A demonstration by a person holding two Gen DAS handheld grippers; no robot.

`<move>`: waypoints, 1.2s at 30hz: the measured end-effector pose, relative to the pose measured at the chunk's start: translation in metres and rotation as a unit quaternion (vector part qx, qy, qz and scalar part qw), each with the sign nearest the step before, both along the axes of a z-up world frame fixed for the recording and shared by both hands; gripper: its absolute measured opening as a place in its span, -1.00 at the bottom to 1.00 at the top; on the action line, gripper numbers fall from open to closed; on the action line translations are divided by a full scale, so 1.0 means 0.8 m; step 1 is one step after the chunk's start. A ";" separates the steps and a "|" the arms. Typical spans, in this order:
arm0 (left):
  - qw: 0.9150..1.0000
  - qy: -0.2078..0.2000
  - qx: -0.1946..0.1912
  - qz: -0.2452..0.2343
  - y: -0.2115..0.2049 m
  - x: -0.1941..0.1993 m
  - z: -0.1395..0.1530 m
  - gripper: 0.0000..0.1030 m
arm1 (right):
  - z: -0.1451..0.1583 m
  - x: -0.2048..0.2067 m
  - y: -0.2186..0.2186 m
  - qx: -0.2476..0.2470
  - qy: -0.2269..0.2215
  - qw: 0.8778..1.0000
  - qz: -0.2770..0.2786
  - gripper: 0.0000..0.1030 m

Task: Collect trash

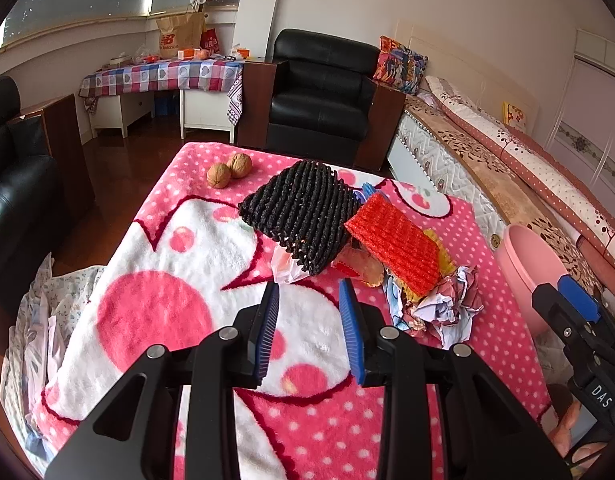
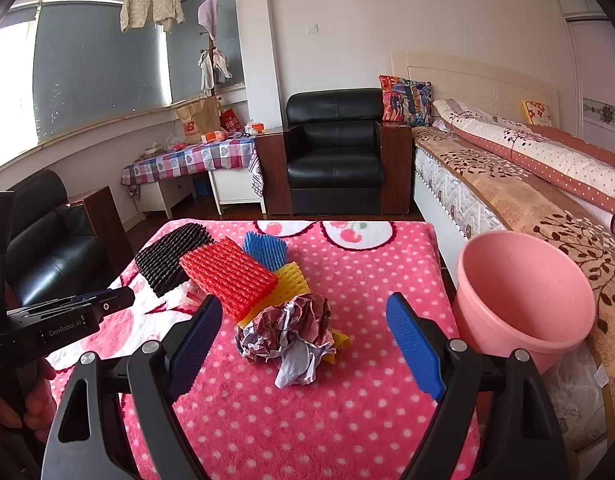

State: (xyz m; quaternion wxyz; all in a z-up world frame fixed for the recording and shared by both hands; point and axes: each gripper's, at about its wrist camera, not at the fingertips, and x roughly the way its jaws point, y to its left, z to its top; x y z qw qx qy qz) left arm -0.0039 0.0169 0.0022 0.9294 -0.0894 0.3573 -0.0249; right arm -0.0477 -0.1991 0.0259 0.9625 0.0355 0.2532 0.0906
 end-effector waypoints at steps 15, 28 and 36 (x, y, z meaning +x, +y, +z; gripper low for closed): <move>1.000 0.011 -0.016 0.002 0.006 0.009 -0.001 -0.38 | -0.004 0.000 -0.001 0.001 0.001 1.000 0.002 0.61; 0.999 0.013 -0.025 0.016 0.015 0.015 0.000 -0.10 | -0.011 0.007 0.003 -0.003 0.007 1.000 0.020 0.61; 0.999 0.010 -0.026 0.026 0.022 0.022 0.000 -0.10 | -0.014 0.015 0.020 -0.015 0.009 0.999 0.040 0.61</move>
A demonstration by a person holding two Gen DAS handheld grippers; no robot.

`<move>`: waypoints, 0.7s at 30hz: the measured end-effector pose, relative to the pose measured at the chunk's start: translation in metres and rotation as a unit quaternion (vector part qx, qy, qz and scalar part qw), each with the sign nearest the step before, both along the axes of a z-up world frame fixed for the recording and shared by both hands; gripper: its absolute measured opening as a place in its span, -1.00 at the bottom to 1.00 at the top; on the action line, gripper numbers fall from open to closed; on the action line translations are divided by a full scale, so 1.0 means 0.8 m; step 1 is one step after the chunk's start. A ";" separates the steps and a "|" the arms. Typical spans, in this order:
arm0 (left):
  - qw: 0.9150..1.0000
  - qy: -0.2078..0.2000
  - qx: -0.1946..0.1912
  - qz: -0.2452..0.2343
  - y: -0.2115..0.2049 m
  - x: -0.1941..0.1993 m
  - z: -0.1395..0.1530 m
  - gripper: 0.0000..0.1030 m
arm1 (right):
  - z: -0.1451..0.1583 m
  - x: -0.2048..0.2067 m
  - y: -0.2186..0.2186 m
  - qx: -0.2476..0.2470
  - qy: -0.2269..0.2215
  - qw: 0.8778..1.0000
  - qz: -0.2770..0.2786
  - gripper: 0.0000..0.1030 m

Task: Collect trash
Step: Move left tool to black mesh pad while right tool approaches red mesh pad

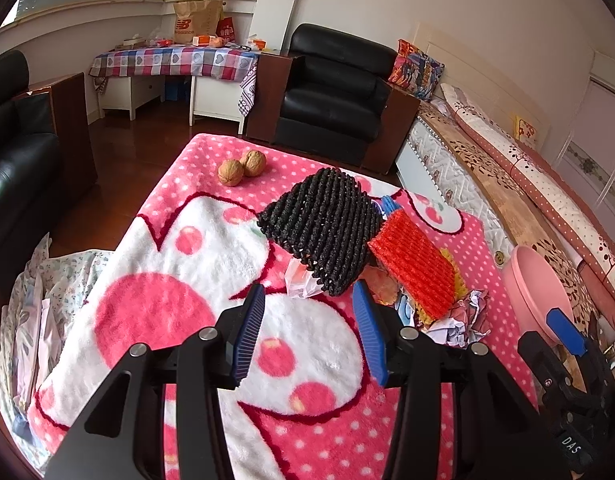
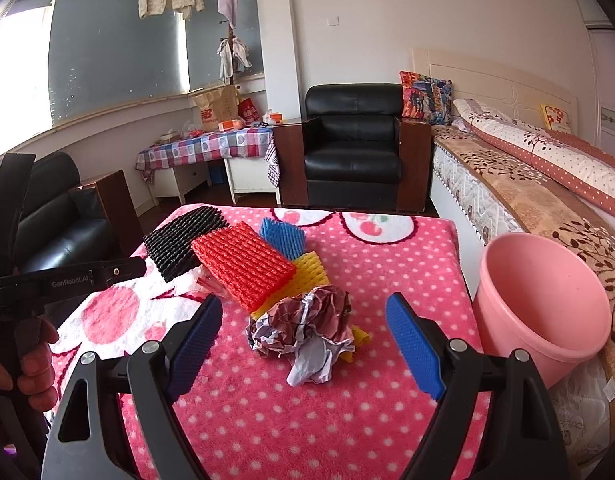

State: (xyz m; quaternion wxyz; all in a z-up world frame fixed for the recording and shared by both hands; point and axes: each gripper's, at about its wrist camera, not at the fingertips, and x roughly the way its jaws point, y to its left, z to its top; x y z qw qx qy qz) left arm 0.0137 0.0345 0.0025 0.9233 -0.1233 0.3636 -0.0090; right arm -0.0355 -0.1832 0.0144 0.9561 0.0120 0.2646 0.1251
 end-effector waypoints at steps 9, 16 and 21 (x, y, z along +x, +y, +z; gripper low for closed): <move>1.000 0.002 -0.002 0.002 0.004 0.012 -0.004 -0.10 | -0.006 0.010 0.010 -0.005 0.005 1.000 0.015 0.61; 1.000 0.002 -0.005 0.002 0.005 0.021 -0.005 -0.10 | -0.006 0.015 0.022 -0.011 0.003 0.999 0.032 0.57; 1.000 0.002 -0.008 0.001 0.005 0.028 -0.005 -0.10 | -0.009 0.020 0.028 -0.016 0.005 0.999 0.041 0.55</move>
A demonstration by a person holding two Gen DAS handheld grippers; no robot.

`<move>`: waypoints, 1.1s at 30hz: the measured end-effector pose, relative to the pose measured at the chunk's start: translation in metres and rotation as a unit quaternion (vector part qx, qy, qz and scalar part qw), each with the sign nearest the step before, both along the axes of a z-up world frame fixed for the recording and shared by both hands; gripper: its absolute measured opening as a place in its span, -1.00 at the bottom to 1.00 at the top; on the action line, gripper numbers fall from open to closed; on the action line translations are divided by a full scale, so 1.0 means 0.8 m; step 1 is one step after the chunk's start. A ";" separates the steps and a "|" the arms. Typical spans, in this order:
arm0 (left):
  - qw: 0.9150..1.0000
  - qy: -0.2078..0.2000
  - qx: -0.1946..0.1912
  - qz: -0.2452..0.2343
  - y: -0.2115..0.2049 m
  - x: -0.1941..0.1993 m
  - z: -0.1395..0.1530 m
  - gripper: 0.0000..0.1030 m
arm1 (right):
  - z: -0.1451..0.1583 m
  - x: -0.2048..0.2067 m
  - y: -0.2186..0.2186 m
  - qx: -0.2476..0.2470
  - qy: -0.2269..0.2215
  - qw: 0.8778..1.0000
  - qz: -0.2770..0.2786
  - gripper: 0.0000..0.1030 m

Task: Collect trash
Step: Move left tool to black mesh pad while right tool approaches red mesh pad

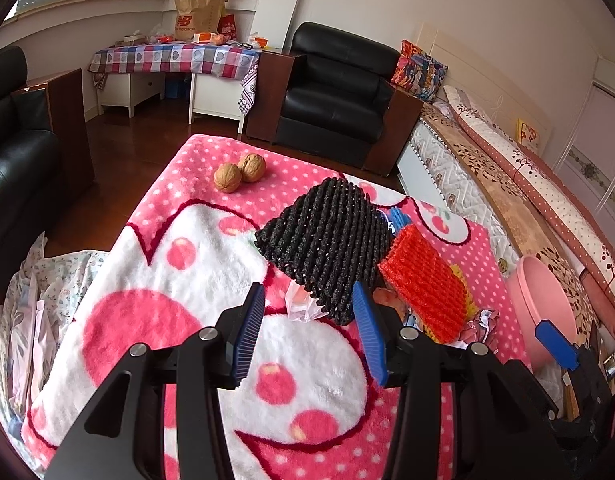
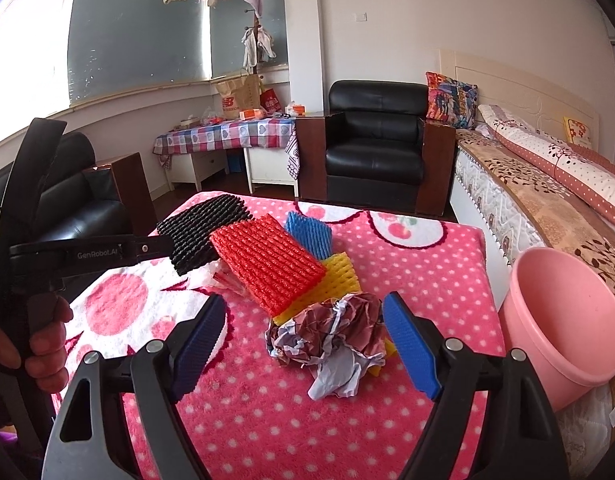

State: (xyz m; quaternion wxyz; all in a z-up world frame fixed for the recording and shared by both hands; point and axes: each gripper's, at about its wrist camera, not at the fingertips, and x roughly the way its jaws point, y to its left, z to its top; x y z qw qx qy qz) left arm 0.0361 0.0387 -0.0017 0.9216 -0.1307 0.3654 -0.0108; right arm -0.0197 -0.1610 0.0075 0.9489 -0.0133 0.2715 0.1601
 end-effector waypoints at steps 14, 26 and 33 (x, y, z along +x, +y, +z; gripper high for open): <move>1.000 0.007 -0.014 0.001 0.004 0.018 -0.006 -0.10 | -0.001 0.017 0.023 -0.016 -0.008 0.999 0.033 0.53; 1.000 0.007 -0.029 -0.007 0.009 0.026 -0.009 -0.10 | -0.007 0.040 0.060 -0.050 -0.007 0.996 0.072 0.43; 0.999 -0.003 -0.028 -0.015 0.007 0.028 -0.007 -0.11 | -0.014 0.051 0.081 -0.073 -0.005 0.993 0.088 0.32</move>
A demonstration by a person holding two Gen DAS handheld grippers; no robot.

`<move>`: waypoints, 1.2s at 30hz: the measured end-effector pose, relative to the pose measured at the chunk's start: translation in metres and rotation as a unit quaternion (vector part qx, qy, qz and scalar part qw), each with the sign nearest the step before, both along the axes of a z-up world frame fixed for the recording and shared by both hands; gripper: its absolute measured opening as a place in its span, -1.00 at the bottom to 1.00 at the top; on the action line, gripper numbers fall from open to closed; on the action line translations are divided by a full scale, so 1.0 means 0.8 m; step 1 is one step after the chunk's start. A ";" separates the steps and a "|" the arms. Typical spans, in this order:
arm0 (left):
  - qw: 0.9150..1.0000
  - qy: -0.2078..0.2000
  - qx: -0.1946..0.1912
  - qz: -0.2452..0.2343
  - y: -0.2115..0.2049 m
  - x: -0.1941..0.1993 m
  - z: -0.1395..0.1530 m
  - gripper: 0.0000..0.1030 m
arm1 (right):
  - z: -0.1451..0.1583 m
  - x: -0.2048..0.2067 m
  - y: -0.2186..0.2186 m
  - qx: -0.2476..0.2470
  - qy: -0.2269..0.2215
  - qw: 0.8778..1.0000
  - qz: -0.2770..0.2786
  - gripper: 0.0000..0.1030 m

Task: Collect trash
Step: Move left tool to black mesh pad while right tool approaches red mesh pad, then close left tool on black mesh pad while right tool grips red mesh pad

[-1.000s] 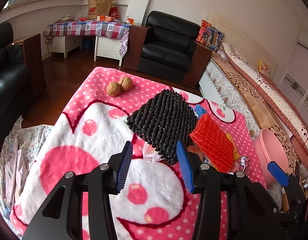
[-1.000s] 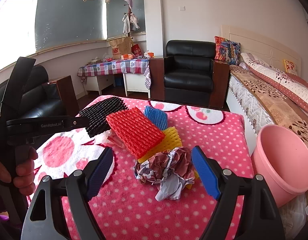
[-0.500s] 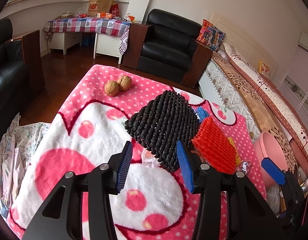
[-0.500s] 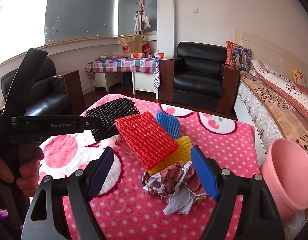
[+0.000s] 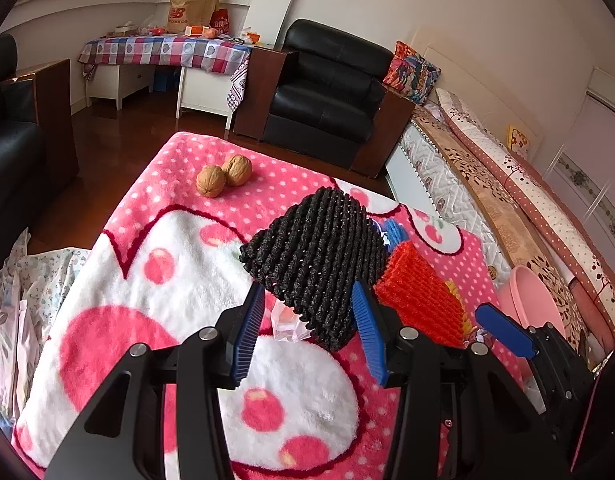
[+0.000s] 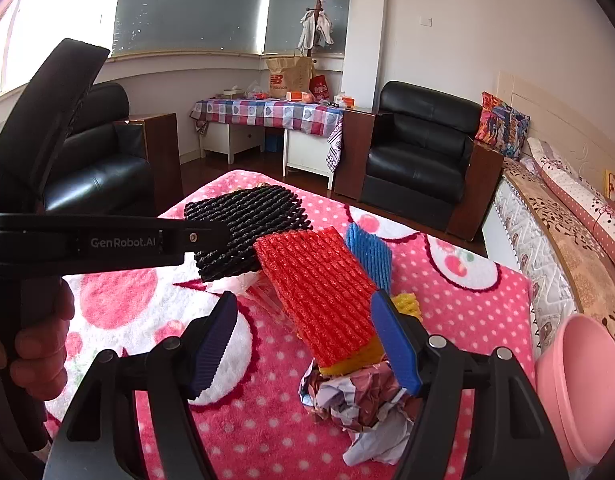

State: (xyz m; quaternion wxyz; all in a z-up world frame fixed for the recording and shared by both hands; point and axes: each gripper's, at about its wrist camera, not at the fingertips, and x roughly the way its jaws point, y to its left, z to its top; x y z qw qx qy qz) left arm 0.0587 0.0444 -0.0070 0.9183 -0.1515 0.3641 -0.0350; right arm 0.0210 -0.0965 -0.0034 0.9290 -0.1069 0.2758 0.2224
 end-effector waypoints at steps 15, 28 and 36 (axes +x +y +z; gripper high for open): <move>1.000 -0.017 0.005 0.001 0.002 -0.002 0.002 -0.76 | -0.016 0.021 0.001 0.009 0.045 0.999 0.000 -0.69; 0.997 -0.073 0.022 -0.016 -0.009 -0.026 0.034 -0.85 | 0.022 -0.007 -0.028 0.071 0.027 0.997 -0.003 -0.97; 0.995 -0.093 0.027 -0.016 -0.015 -0.040 0.052 -0.85 | 0.046 -0.028 -0.048 0.098 0.010 0.995 -0.019 -0.98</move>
